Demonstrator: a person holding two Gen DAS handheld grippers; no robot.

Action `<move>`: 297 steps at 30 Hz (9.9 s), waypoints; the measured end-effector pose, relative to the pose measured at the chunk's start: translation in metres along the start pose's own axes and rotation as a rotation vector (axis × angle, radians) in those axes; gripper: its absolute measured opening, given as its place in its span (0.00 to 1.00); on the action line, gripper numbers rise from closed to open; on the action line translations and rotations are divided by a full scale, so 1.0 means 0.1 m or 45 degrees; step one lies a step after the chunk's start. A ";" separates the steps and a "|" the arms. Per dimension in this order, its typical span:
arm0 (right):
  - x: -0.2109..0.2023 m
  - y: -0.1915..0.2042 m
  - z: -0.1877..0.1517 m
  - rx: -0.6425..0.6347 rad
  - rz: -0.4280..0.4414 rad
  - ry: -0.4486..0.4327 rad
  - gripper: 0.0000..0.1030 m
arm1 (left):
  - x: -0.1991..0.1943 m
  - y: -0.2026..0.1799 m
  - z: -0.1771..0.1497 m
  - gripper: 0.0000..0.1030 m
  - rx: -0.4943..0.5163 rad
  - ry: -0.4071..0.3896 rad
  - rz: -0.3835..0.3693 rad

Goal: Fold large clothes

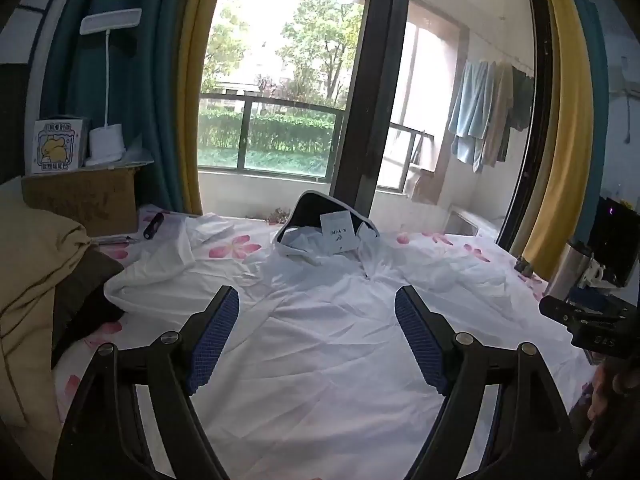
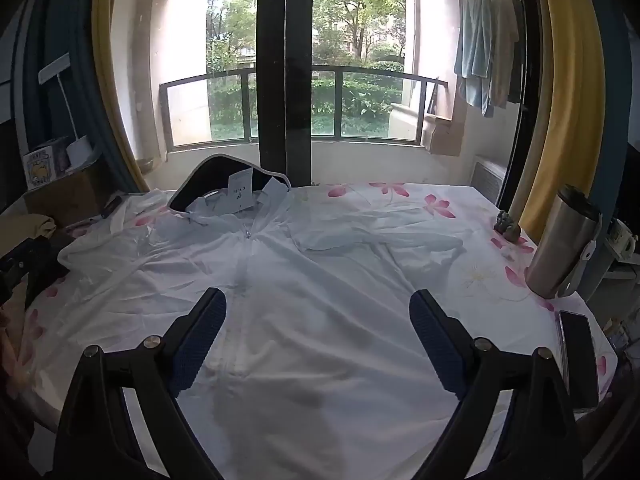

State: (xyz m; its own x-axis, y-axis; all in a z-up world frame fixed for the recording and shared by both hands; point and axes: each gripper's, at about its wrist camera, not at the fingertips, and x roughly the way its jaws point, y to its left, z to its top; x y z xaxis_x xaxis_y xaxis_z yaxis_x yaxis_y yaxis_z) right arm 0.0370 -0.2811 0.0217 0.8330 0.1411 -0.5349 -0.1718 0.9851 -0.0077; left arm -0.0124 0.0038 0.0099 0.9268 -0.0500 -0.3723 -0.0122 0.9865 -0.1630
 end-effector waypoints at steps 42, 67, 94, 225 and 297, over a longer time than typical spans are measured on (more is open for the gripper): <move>0.12 -0.08 0.03 0.032 0.013 0.031 0.90 | 0.14 -0.08 -0.07 0.81 0.026 0.048 0.028; 0.14 -0.08 0.05 0.033 0.013 0.031 0.90 | 0.18 -0.13 -0.05 0.81 0.028 0.072 0.014; 0.66 -0.26 0.20 0.022 0.046 0.113 0.90 | 0.65 -0.07 0.10 0.81 0.016 0.162 0.024; 1.69 0.51 0.67 -0.079 0.349 0.305 0.66 | 2.12 1.64 0.83 0.03 -0.057 0.350 0.113; 2.21 1.76 0.82 -0.551 0.414 0.209 0.01 | 1.78 1.62 -0.17 0.45 -0.323 0.553 0.023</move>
State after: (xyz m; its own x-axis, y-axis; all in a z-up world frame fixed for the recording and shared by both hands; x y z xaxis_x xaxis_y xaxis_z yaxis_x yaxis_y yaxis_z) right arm 0.2346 -0.0684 -0.0285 0.6143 0.3794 -0.6919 -0.6349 0.7583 -0.1479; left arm 0.1448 0.1520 -0.0982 0.6841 -0.1467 -0.7145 -0.1679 0.9215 -0.3501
